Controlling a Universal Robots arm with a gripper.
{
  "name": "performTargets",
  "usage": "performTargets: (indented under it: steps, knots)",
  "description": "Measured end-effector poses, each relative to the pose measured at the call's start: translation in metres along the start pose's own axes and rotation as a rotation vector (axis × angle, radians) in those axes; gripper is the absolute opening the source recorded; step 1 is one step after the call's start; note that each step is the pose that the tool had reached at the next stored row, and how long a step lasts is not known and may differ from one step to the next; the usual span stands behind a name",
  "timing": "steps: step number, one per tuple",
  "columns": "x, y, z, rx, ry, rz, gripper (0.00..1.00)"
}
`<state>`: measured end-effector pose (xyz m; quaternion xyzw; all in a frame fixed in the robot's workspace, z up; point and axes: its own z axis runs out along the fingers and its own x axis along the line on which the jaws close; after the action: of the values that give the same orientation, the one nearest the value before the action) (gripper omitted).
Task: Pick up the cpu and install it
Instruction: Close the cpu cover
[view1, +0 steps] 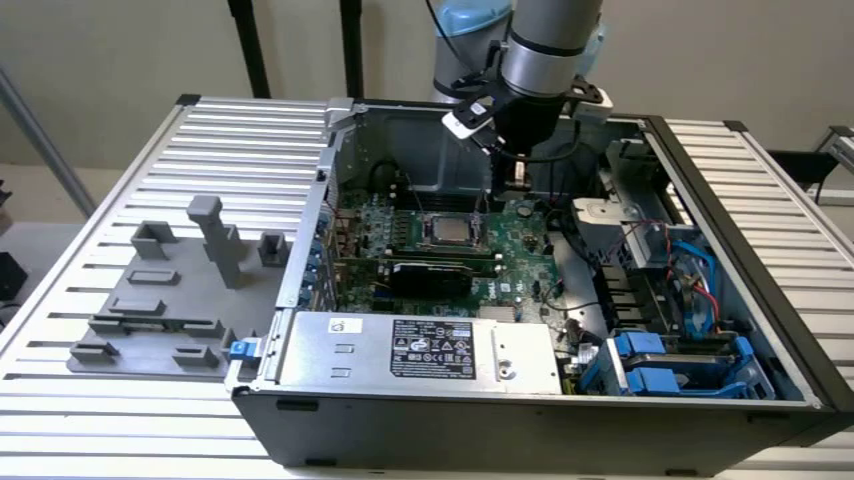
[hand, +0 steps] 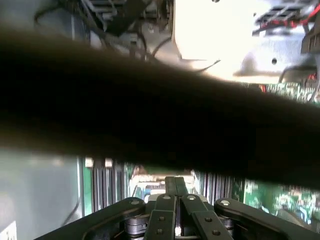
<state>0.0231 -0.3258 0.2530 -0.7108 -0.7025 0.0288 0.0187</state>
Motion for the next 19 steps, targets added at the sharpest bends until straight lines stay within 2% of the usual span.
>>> performTargets:
  steps: [3,7,19]
  knots:
    - [0.000,-0.0087,0.0006,0.0119,0.0003,0.000,0.11]
    - [-0.001,-0.0227,0.0015,0.0223,0.0020,-0.001,0.11]
    - [-0.003,-0.0745,0.0056,0.0421,0.0074,-0.001,0.11]
